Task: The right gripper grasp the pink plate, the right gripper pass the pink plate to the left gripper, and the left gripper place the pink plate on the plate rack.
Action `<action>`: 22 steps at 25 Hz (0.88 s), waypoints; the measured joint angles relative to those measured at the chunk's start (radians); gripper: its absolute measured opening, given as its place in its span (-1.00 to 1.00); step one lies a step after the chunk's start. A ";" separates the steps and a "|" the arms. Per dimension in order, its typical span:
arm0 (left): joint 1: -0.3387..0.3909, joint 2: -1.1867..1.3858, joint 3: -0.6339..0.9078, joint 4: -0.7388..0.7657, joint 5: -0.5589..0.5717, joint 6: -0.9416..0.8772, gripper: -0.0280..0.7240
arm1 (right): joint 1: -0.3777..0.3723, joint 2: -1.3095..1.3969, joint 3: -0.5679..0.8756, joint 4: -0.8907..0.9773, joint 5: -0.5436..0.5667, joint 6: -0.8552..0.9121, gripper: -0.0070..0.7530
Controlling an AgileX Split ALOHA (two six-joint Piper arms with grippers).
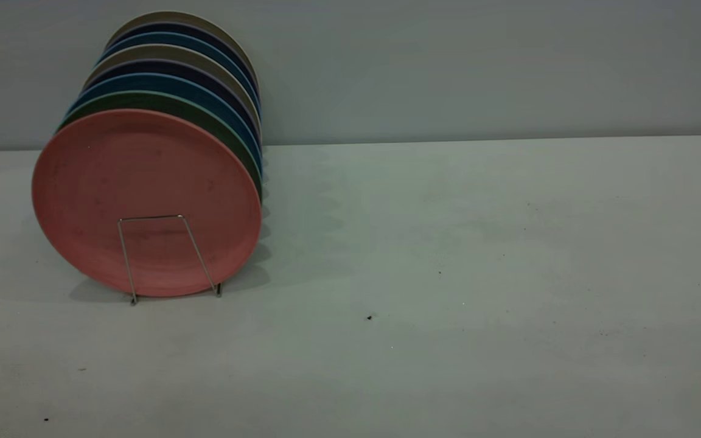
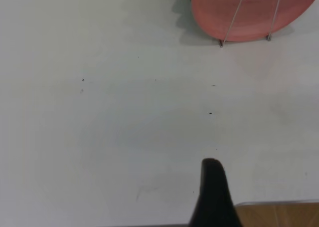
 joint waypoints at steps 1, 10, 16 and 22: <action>0.000 0.000 0.000 0.000 0.000 0.000 0.58 | 0.000 -0.028 0.000 0.000 0.000 0.000 0.42; -0.019 0.000 0.000 0.000 0.000 0.000 0.58 | 0.000 -0.059 0.000 0.001 0.003 0.000 0.42; -0.022 0.000 0.000 0.000 0.000 -0.001 0.58 | 0.000 -0.059 0.000 0.001 0.003 0.000 0.42; -0.022 0.000 0.000 0.000 0.000 -0.001 0.58 | 0.000 -0.059 0.000 0.001 0.003 0.000 0.42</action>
